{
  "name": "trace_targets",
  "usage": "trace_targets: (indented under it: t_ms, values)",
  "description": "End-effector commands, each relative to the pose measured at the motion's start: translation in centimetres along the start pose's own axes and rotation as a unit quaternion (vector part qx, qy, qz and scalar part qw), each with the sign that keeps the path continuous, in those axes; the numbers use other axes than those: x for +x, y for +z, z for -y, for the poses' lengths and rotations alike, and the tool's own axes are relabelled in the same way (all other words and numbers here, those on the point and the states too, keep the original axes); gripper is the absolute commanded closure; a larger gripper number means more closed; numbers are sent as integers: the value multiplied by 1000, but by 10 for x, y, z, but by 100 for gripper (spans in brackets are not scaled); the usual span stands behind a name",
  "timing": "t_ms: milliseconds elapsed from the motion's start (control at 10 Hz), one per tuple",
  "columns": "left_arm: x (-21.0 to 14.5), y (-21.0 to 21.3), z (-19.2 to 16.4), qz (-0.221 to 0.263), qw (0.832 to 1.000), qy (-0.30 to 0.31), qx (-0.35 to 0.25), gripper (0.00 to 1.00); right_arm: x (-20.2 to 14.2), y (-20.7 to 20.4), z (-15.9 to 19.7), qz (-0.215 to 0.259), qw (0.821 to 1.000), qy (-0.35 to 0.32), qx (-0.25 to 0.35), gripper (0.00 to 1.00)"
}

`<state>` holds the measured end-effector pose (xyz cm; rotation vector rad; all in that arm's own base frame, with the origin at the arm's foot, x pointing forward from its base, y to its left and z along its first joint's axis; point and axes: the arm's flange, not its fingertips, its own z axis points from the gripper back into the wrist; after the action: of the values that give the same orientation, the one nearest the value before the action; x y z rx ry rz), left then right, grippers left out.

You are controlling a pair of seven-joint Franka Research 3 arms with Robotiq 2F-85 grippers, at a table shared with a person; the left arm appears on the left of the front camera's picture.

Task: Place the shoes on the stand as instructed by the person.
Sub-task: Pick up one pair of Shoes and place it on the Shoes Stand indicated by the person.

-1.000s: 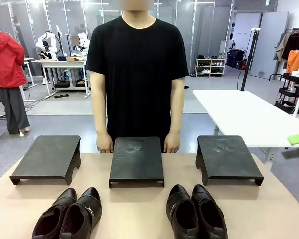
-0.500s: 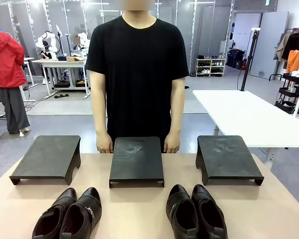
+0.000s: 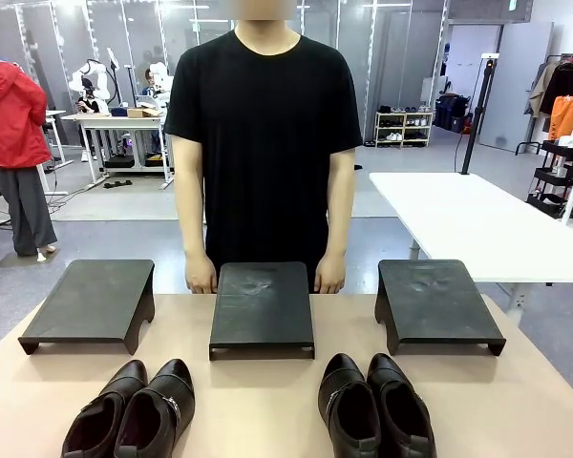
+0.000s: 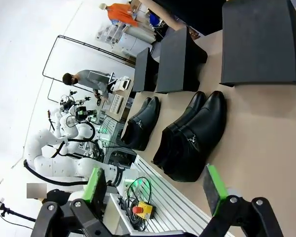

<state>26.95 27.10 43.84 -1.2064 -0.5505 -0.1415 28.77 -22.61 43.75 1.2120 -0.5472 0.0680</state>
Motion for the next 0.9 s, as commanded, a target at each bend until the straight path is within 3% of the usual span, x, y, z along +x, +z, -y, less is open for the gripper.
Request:
trace_targets:
  t_ms: [0,800]
  values:
    - [-6,8,-3,12,1000,4,0,0,-3,7,0,10,1000,-1,3,0]
    - [-6,8,-3,12,1000,4,0,0,-3,7,0,10,1000,-1,3,0]
